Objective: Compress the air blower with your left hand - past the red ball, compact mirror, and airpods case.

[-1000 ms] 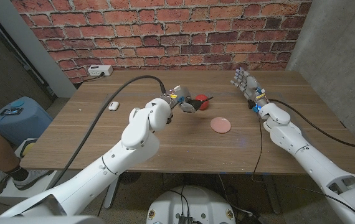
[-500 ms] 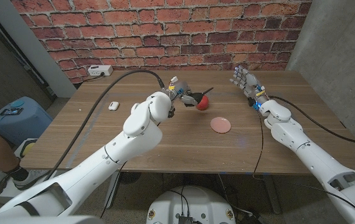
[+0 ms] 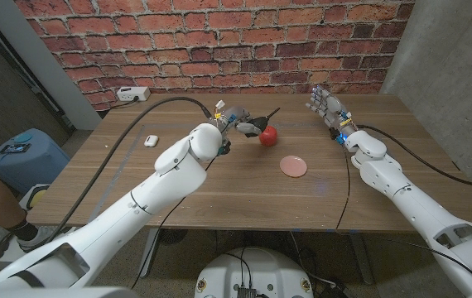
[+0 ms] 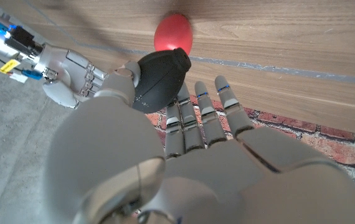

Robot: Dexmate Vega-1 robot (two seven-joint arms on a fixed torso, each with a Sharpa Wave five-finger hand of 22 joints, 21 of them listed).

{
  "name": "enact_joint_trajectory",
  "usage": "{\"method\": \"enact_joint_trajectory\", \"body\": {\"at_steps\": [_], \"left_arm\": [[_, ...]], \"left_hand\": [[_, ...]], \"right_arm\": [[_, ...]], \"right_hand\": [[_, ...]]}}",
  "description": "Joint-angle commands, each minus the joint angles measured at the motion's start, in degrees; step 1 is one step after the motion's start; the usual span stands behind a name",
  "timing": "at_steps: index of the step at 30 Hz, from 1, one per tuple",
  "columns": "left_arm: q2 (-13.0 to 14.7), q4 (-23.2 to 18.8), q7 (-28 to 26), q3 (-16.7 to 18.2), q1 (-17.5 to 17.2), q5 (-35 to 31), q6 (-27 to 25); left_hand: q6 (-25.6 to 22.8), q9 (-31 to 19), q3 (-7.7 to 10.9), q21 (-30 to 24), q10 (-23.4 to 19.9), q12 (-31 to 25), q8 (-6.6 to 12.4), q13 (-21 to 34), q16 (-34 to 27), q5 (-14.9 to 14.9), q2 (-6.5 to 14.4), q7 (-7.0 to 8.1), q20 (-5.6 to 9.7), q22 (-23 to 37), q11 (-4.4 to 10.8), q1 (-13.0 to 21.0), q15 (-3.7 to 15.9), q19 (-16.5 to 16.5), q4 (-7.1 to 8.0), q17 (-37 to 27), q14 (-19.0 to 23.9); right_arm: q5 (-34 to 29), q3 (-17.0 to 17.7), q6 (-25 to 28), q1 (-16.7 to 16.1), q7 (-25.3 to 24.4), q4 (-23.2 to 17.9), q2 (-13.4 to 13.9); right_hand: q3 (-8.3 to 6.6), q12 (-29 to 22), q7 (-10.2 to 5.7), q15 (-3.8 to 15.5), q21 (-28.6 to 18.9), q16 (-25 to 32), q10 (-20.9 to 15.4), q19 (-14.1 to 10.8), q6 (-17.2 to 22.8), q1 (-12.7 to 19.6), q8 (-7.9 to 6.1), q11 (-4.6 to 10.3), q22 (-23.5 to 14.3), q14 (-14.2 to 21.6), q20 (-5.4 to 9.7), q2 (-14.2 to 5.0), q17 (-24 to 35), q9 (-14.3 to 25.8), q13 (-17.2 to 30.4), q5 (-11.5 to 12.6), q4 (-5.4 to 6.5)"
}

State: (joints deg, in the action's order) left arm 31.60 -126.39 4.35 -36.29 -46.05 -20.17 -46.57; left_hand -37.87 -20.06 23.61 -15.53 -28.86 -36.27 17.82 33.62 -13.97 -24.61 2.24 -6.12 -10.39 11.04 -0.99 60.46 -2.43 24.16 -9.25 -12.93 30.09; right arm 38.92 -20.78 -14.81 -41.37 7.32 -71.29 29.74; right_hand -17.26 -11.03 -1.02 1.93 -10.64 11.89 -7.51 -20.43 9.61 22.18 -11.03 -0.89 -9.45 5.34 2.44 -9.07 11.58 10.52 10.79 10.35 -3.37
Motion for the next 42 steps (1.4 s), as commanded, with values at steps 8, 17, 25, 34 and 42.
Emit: {"method": "enact_joint_trajectory", "body": {"at_steps": [8,17,25,34,42], "left_arm": [[0.07,7.58,-11.11,7.56,-3.81,27.00,12.38],[0.45,10.71,-12.94,8.24,-3.95,36.01,16.72],[-0.29,14.59,-11.74,9.53,-3.58,45.88,20.23],[0.68,16.32,-11.42,8.78,-2.39,52.13,21.63],[1.19,18.43,-9.85,8.13,-1.19,56.85,23.07]], "left_hand": [[-0.70,-0.34,-0.18,-0.31,-0.44,-0.50,0.36,0.47,0.02,-0.45,2.18,0.70,0.87,0.12,0.89,1.84,1.06,0.52,0.40,-0.33,0.41],[-0.70,-0.50,-0.24,-0.23,-0.36,-0.46,0.36,0.62,0.05,-0.59,2.19,0.93,1.37,0.12,1.18,1.51,1.37,0.41,0.55,-0.52,0.46],[-0.42,-0.62,-0.20,-0.14,0.11,-0.26,0.25,0.75,0.19,-0.71,2.32,1.17,1.46,0.12,1.13,1.25,1.45,0.25,0.68,-0.70,0.22],[-0.09,-0.72,-0.28,0.00,0.38,-0.13,0.11,0.85,0.30,-0.81,2.25,1.28,1.62,0.13,1.09,0.83,1.38,-0.05,0.82,-0.83,0.04],[0.54,-0.81,-0.37,0.20,1.07,0.18,-0.18,0.94,0.42,-0.87,2.34,1.33,1.56,0.15,0.64,0.55,1.26,-0.49,0.91,-1.04,-0.38]], "right_arm": [[-0.36,0.40,0.02,-1.20,-1.69,-1.79,0.59],[-0.12,0.72,0.21,-1.88,-1.97,-2.53,1.03],[0.21,1.09,-0.04,-2.30,-1.77,-2.59,1.32],[0.37,1.55,0.23,-2.91,-2.08,-3.49,2.06],[-0.51,1.44,0.78,-3.25,-2.98,-4.50,2.88]], "right_hand": [[-0.13,-0.20,0.12,1.77,-0.22,0.30,0.09,0.21,-0.22,-0.18,-0.06,-0.01,-0.20,-0.14,2.53,-0.14,0.22,0.32,0.28,-0.05,-0.49],[-0.13,-0.17,0.08,1.79,-0.23,0.31,0.17,0.18,-0.21,-0.23,-0.06,0.11,-0.20,-0.16,2.50,-0.15,0.23,0.32,0.28,-0.05,-0.51],[-0.12,-0.17,0.11,1.77,-0.24,0.31,0.20,0.17,-0.24,-0.26,-0.05,0.05,-0.20,-0.17,2.42,-0.15,0.23,0.32,0.27,-0.06,-0.53],[-0.14,-0.17,0.09,1.77,-0.24,0.32,0.20,0.16,-0.24,-0.27,-0.06,0.10,-0.20,-0.15,2.41,-0.16,0.23,0.32,0.27,-0.05,-0.58],[-0.15,-0.17,0.10,1.80,-0.25,0.32,0.21,0.15,-0.25,-0.30,-0.06,0.12,-0.20,-0.16,2.38,-0.20,0.23,0.32,0.27,-0.05,-0.59]]}}
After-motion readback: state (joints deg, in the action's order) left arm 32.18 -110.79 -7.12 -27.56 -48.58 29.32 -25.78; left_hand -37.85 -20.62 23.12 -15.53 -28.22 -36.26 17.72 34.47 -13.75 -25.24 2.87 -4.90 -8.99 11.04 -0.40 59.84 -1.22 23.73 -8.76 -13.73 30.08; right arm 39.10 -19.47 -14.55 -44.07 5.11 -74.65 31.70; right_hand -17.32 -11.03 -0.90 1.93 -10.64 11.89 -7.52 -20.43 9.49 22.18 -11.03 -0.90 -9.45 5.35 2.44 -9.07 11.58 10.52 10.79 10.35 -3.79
